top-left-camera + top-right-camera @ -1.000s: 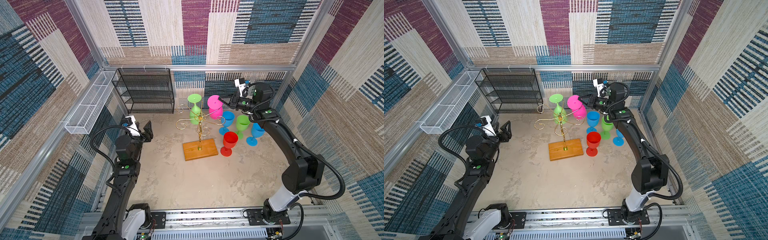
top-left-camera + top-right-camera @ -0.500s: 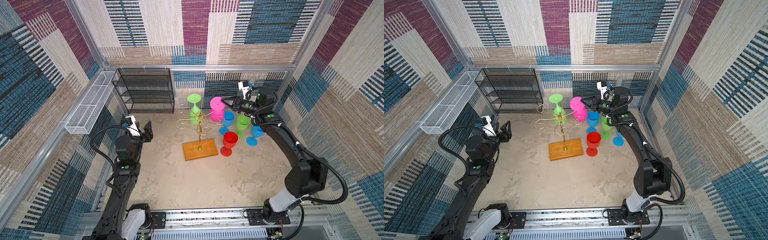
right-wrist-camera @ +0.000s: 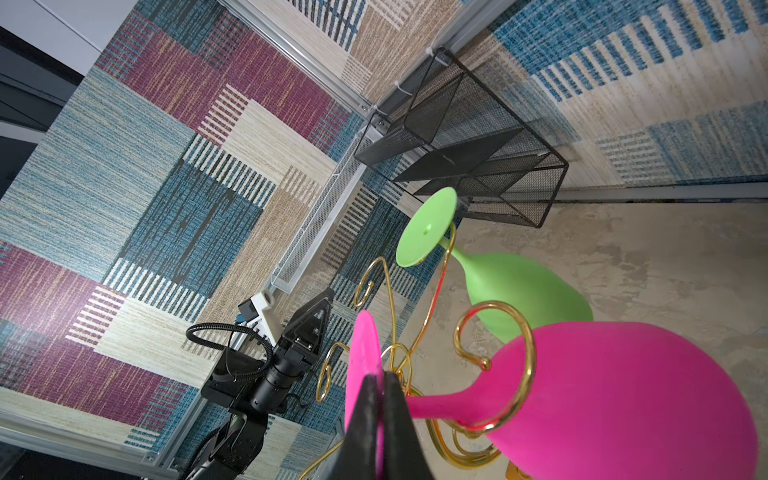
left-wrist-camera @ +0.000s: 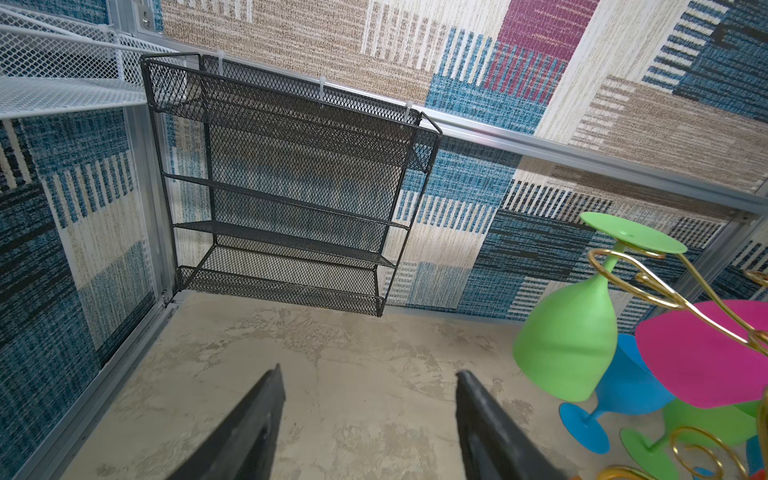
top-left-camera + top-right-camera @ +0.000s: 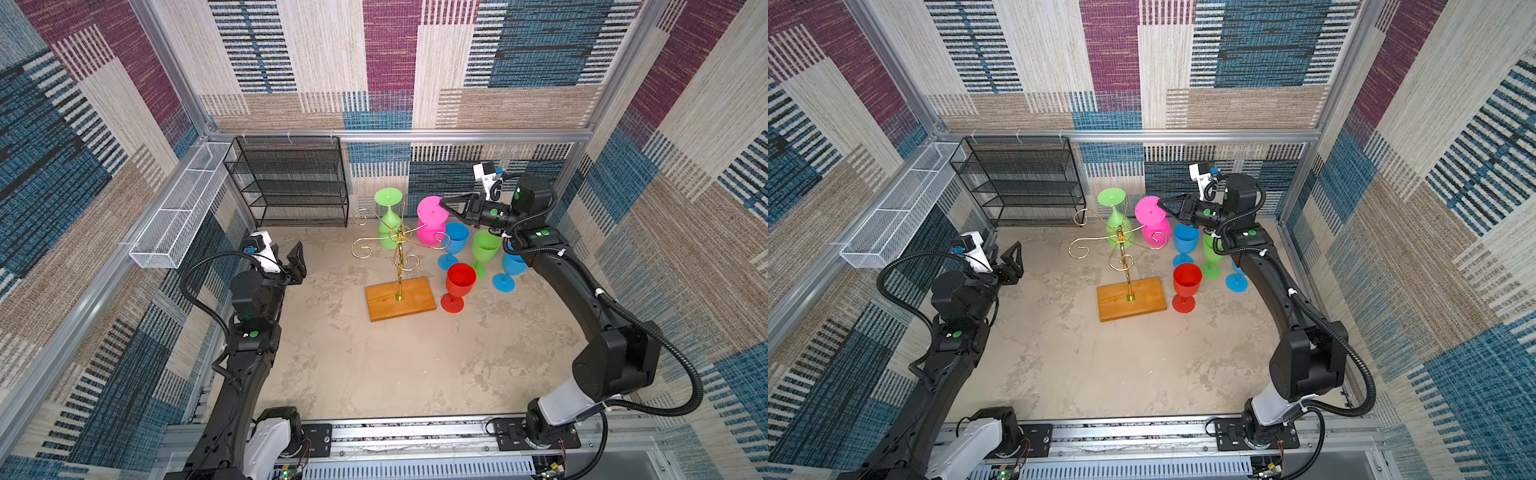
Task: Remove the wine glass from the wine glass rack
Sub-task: 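Close the right gripper on the pink glass's foot on the rack arm, then slide the pink glass off the rack arm while the left gripper reaches toward it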
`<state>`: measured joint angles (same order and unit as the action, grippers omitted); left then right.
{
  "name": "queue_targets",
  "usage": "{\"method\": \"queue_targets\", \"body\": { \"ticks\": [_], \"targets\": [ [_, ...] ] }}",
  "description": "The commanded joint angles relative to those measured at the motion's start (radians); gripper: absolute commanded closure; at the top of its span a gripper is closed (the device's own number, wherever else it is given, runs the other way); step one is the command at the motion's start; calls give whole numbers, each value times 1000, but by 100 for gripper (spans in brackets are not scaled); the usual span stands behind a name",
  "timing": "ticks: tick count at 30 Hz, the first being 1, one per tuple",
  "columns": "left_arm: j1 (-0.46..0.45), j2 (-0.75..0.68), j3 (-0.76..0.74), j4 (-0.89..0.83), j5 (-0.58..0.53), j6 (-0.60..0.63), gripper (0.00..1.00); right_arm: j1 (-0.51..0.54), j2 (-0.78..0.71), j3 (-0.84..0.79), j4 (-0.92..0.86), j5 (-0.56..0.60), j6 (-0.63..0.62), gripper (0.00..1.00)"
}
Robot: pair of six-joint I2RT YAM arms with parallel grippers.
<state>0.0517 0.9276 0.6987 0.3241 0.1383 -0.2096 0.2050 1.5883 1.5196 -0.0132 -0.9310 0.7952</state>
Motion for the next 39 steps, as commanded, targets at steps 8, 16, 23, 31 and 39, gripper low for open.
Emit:
{"method": "queue_targets", "body": {
  "ticks": [8,16,23,31,39],
  "targets": [
    [0,-5,-2,13,5,-1,33,63,64,72,31,13,-6,100],
    [0,-9,-3,12,3,4,33,68,155,200,36,80,-21,100],
    [0,-10,-2,10,0,9,33,63,223,336,-43,145,-74,100],
    [0,-12,10,32,45,-21,33,-4,128,294,-65,206,-117,100],
    [-13,8,129,107,478,-213,41,-32,-124,179,-173,294,-273,100]
  ]
}}
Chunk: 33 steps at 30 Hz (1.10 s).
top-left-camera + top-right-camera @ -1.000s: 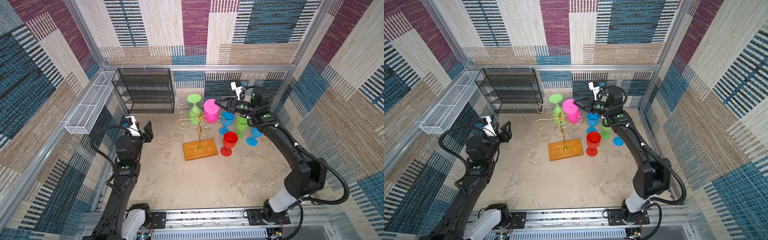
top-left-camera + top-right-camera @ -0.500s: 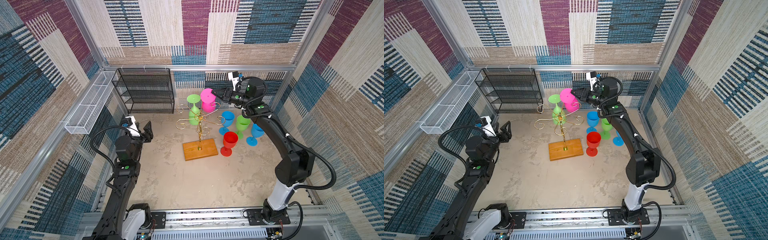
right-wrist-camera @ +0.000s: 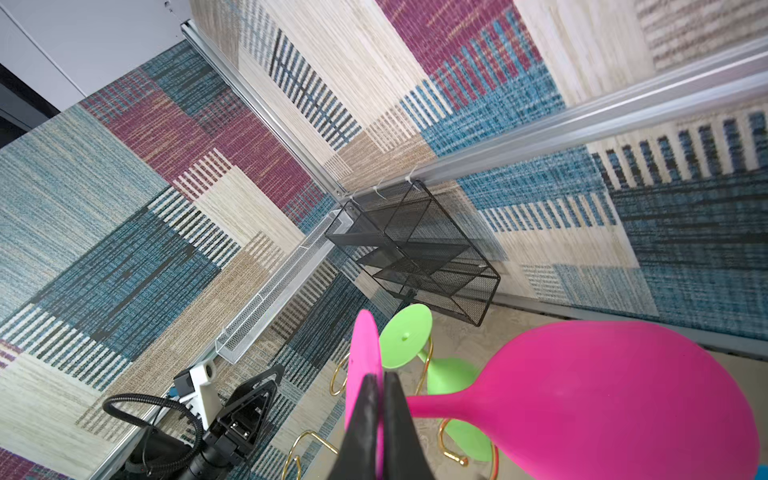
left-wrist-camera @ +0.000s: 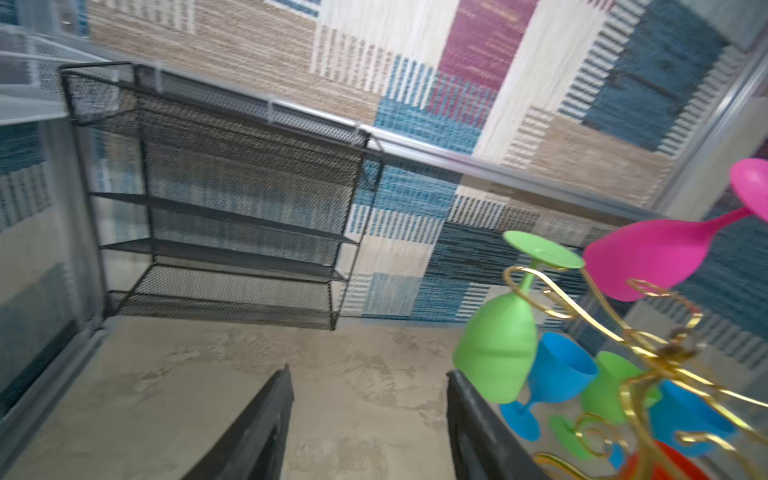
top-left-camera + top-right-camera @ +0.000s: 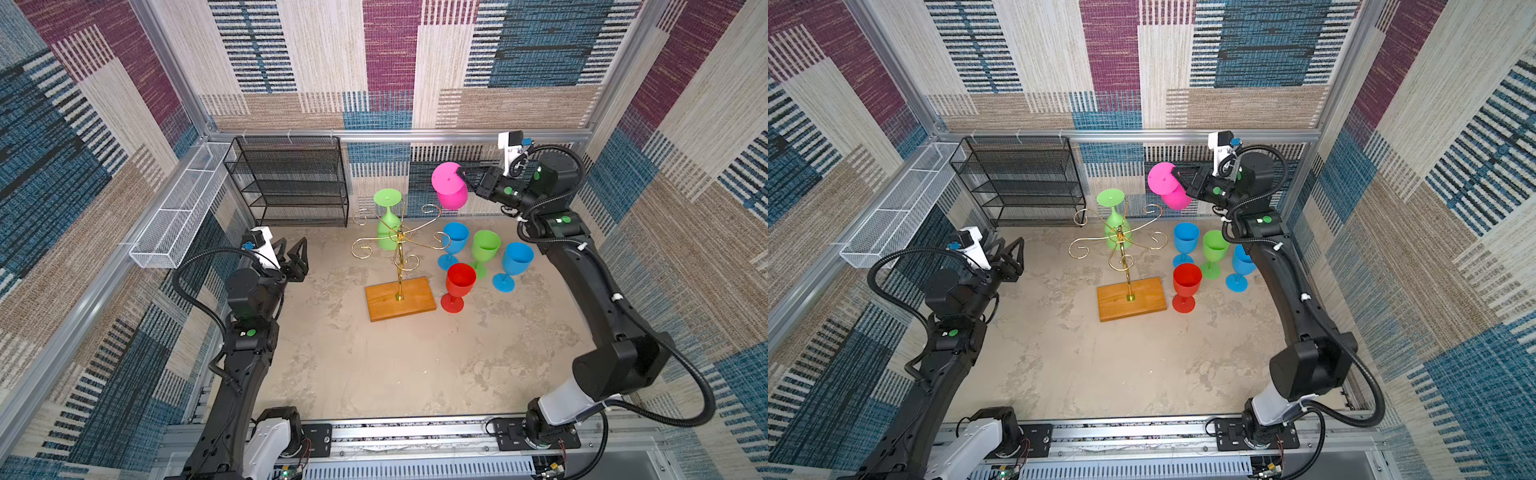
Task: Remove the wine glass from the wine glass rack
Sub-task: 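Slide the pink glass off the rack arm while the left gripper reaches toward it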
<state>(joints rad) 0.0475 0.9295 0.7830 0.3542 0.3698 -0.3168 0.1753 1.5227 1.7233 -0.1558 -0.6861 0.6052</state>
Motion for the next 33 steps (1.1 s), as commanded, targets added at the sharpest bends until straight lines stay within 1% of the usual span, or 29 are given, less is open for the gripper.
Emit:
{"method": "queue_targets", "body": {
  "ticks": [1,5,7,8,10,13,18,23,27,30,33],
  "targets": [
    [-23,16,65,105,307,-138,42,-2,-98,-50,-23,50,-105,100],
    [-103,91,155,222,471,-280,44,-3,-215,-109,-10,6,-197,100],
    [-178,150,209,306,533,-335,45,-3,-244,-106,-28,-41,-234,100],
    [-214,173,231,328,546,-344,46,0,-250,-105,-32,-56,-243,100],
    [-293,221,270,350,542,-342,46,14,-264,-103,-38,-92,-262,100],
    [-375,289,333,369,531,-336,47,63,-267,-80,-73,-92,-304,100],
    [-463,386,422,403,520,-333,48,115,-265,-69,-88,-98,-315,100],
    [-512,465,483,405,500,-325,49,150,-273,-94,-64,-113,-299,100],
    [-536,511,511,468,509,-374,49,178,-274,-112,-56,-104,-297,100],
    [-551,532,533,476,521,-397,49,192,-272,-118,-40,-105,-292,100],
    [-567,537,541,471,526,-394,49,211,-263,-118,-33,-103,-293,100]
  ]
}}
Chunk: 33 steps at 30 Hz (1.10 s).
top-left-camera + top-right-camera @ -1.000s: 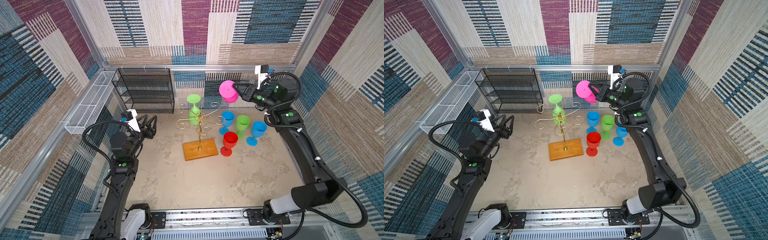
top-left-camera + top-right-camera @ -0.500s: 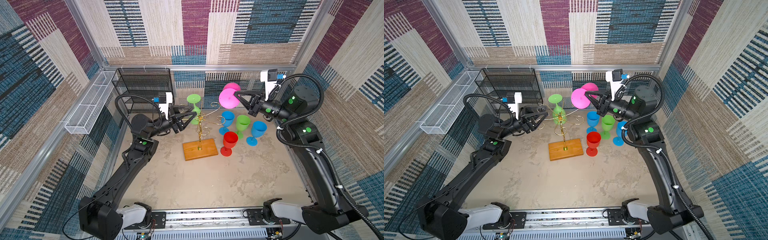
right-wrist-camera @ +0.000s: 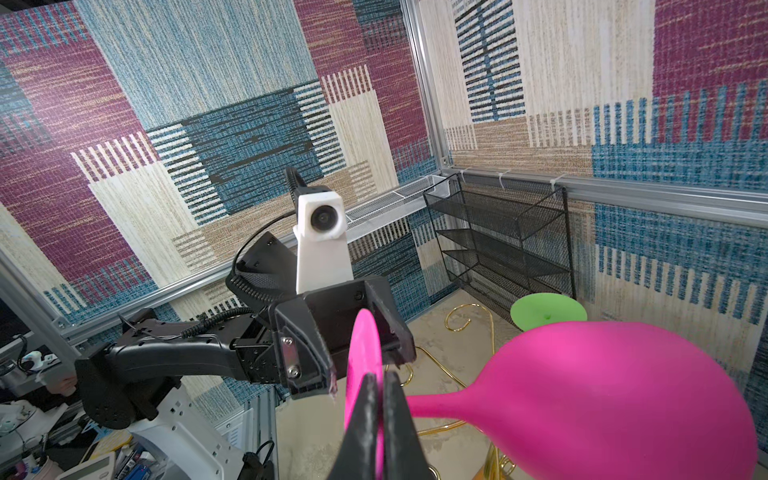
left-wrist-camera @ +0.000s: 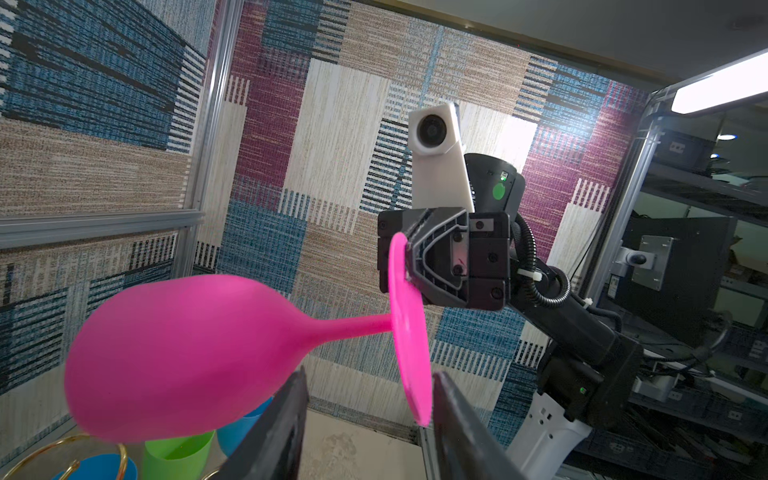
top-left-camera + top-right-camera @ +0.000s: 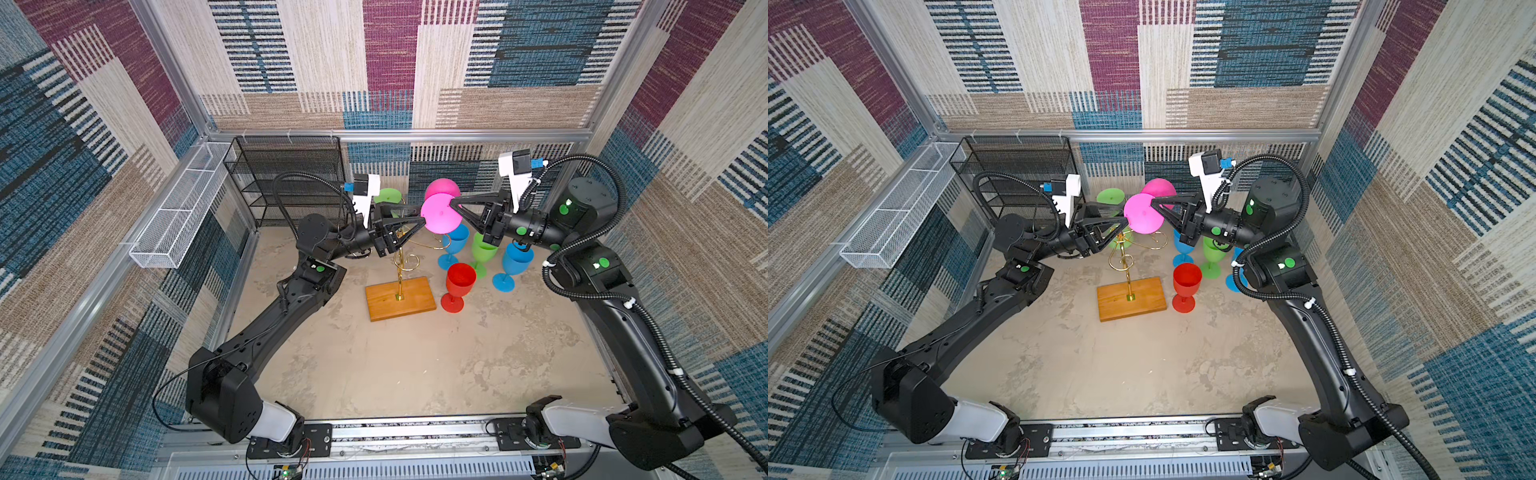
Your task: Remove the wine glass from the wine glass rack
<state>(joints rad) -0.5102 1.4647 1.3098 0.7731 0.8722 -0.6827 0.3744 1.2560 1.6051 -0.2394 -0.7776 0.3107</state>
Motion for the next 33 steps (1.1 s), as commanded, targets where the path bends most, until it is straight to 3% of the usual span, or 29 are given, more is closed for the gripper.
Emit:
{"method": "queue_targets", "body": {
  "ticks": [1,4,8,11,15,16,18,22,26,27,29,33],
  "targets": [
    [-14,1,17,45,26,-25,49,19,9,0,50,-8,1,100],
    [-22,-3,23,18,30,-11,51,36,16,0,50,5,-3,100],
    [-26,-6,22,21,31,-18,62,50,25,0,45,6,-5,100],
    [-27,-6,22,57,39,-51,73,59,31,0,38,16,-9,100],
    [-27,-5,21,92,65,-96,100,60,32,0,42,17,-8,100],
    [-27,-8,18,98,66,-107,100,60,32,1,41,18,-7,100],
    [-25,-16,15,101,61,-133,100,60,29,-1,31,38,-12,85],
    [-8,-41,30,-7,59,-188,100,60,-19,-31,13,133,-65,35],
    [57,-61,95,-252,77,-302,100,60,-107,-92,11,308,-197,5],
    [78,-58,112,-279,92,-354,100,60,-130,-123,26,334,-238,0],
    [108,-47,122,-248,115,-465,100,60,-161,-185,54,369,-313,1],
    [131,-5,128,-27,151,-722,100,60,-189,-293,142,387,-419,1]
  ]
}}
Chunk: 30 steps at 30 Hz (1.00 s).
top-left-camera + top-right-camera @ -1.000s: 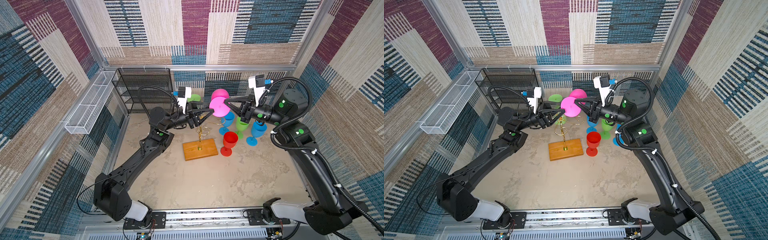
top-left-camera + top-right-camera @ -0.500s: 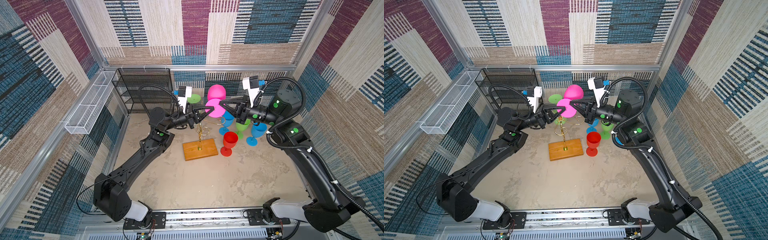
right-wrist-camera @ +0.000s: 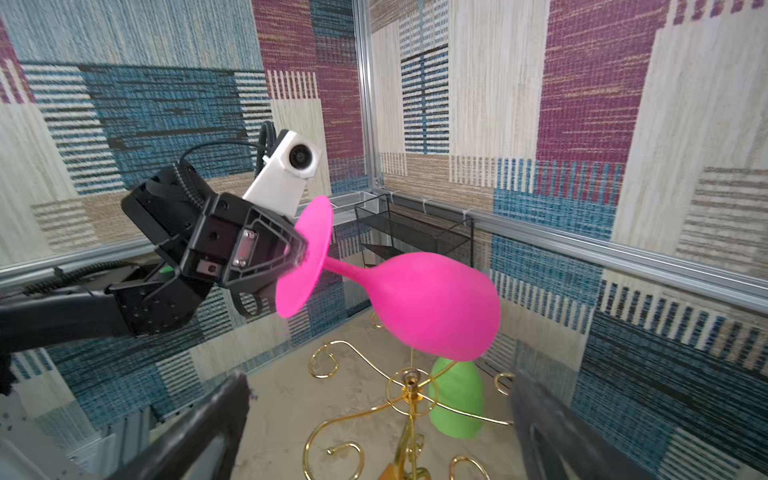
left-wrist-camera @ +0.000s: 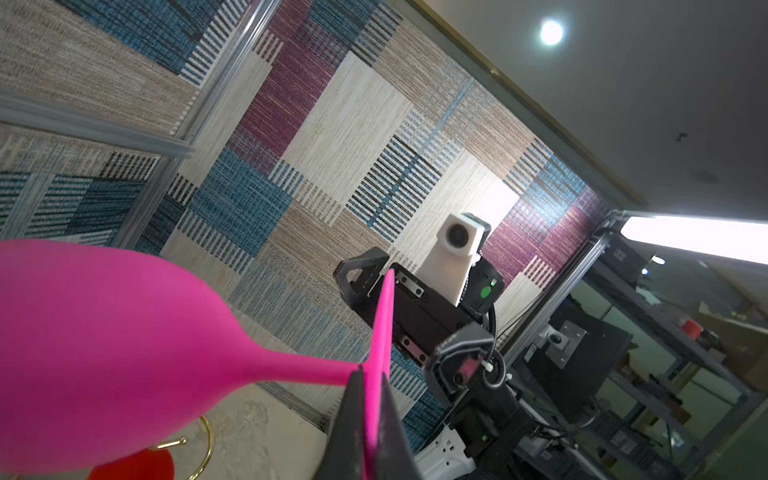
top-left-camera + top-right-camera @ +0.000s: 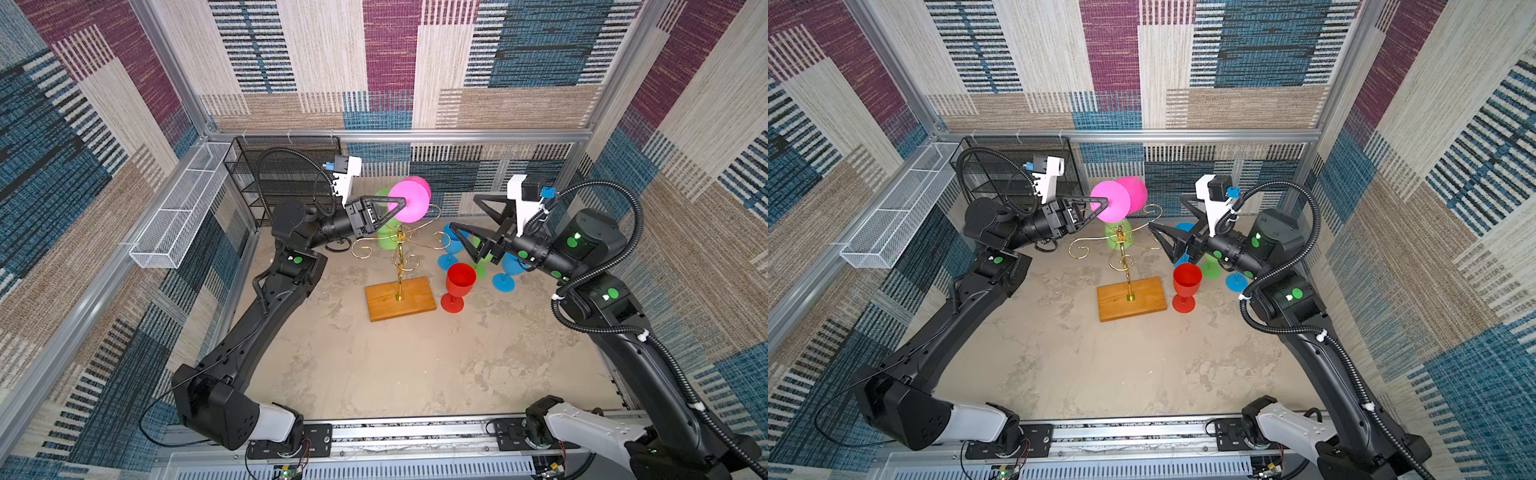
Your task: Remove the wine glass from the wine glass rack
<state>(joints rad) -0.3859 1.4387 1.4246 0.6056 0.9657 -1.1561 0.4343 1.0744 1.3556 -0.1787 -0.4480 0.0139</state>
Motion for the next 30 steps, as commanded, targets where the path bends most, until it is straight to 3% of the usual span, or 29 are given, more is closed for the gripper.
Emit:
{"method": "queue_targets", "body": {
  "ticks": [1,5,12,30],
  "targets": [
    [7,33,18,184,65,-291,100,0,-11,-65,111,45,-136,1],
    [7,54,43,222,83,-363,100,0,3,-120,226,-23,-181,1],
    [7,24,50,167,104,-350,100,4,101,-84,293,-65,-222,1],
    [7,2,37,162,148,-350,100,53,314,48,315,-95,-216,1]
  ]
}}
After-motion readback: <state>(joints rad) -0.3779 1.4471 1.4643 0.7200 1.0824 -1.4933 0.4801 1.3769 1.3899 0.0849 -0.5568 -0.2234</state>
